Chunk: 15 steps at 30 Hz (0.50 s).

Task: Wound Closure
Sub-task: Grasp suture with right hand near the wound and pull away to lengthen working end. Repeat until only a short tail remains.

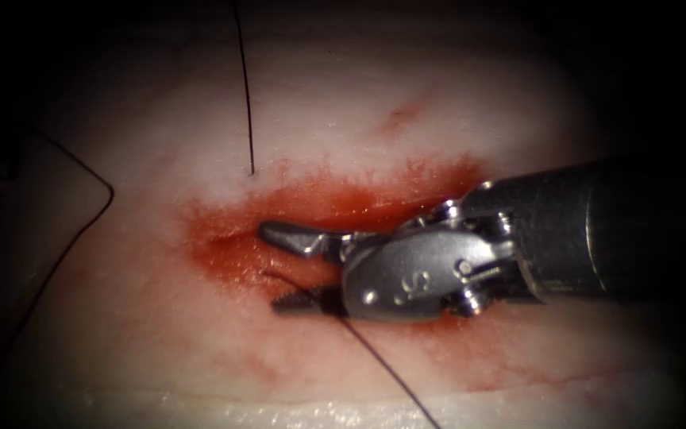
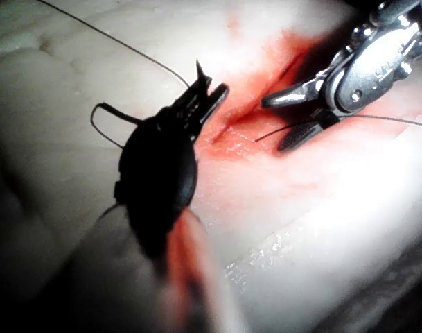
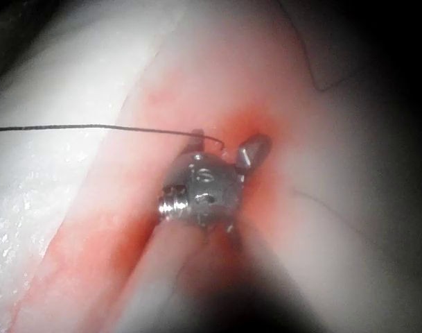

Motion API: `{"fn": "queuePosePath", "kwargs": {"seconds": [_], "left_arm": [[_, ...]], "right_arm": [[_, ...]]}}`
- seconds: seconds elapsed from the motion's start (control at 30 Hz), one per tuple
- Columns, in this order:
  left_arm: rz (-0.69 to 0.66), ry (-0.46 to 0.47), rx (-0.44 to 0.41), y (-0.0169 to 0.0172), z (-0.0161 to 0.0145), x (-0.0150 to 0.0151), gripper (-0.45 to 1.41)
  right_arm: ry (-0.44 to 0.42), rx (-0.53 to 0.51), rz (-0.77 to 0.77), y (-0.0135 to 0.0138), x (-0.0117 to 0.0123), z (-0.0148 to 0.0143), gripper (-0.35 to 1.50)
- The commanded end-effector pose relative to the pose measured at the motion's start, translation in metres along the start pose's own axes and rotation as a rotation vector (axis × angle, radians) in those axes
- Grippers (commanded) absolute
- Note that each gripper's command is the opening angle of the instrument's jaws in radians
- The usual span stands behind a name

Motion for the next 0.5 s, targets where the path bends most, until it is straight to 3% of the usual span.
{"fn": "queuePosePath", "kwargs": {"seconds": [0.03,0.07,0.1,0.23,0.5], "left_arm": [[0.000,0.000,-0.001,-0.0001,0.0005,-0.0006,-0.45],[0.000,0.000,-0.001,-0.0001,0.0005,-0.0006,-0.45],[0.000,0.000,-0.001,-0.0001,0.0005,-0.0006,-0.45],[0.000,0.000,-0.001,-0.0001,0.0005,-0.0006,-0.45],[-0.001,0.000,-0.002,-0.0002,0.0006,-0.0006,-0.45]], "right_arm": [[0.004,0.004,0.000,-0.0004,0.0003,0.0005,0.64],[0.001,0.013,0.000,-0.0004,0.0004,0.0004,0.22],[-0.007,0.033,0.002,-0.0004,0.0006,0.0003,-0.35],[-0.012,0.056,0.005,-0.0003,0.0009,-0.0003,-0.35],[-0.047,0.080,0.039,-0.0010,0.0013,-0.0042,-0.35]]}}
